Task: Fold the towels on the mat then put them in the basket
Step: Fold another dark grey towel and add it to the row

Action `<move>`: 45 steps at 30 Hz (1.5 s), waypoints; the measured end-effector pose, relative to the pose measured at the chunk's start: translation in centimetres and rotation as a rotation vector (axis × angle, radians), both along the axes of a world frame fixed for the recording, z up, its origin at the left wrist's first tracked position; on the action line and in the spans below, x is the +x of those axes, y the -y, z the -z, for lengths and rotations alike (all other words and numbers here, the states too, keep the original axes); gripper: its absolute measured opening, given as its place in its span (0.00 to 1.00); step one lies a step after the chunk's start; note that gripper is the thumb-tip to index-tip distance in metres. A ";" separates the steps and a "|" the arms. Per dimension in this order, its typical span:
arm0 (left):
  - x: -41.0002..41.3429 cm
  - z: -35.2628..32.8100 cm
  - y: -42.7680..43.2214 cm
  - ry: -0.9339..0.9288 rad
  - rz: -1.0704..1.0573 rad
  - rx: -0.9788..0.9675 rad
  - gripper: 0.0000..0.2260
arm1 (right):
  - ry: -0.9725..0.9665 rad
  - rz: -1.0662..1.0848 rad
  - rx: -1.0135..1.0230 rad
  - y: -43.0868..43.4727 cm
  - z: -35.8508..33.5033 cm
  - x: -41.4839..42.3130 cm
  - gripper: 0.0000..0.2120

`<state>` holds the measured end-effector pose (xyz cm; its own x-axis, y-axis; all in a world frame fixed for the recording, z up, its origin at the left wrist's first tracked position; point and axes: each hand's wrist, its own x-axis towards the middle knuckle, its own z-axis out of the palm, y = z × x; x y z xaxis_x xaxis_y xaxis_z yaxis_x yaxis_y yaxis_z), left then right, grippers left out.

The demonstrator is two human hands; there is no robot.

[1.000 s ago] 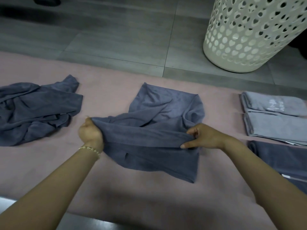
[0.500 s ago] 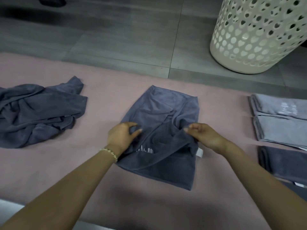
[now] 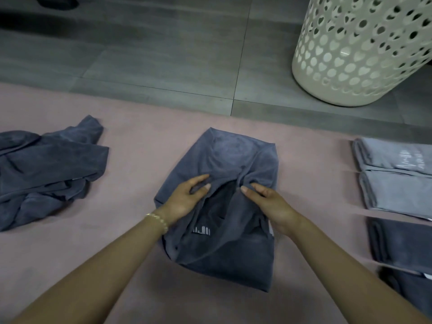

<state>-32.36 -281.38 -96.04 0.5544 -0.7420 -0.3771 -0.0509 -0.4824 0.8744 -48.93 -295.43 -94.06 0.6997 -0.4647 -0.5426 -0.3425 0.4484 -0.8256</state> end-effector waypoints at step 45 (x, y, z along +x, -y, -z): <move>-14.9 -45.9 -10.6 0.003 0.005 -0.720 0.17 | 0.479 0.010 -0.812 -13.4 -45.8 -11.0 0.05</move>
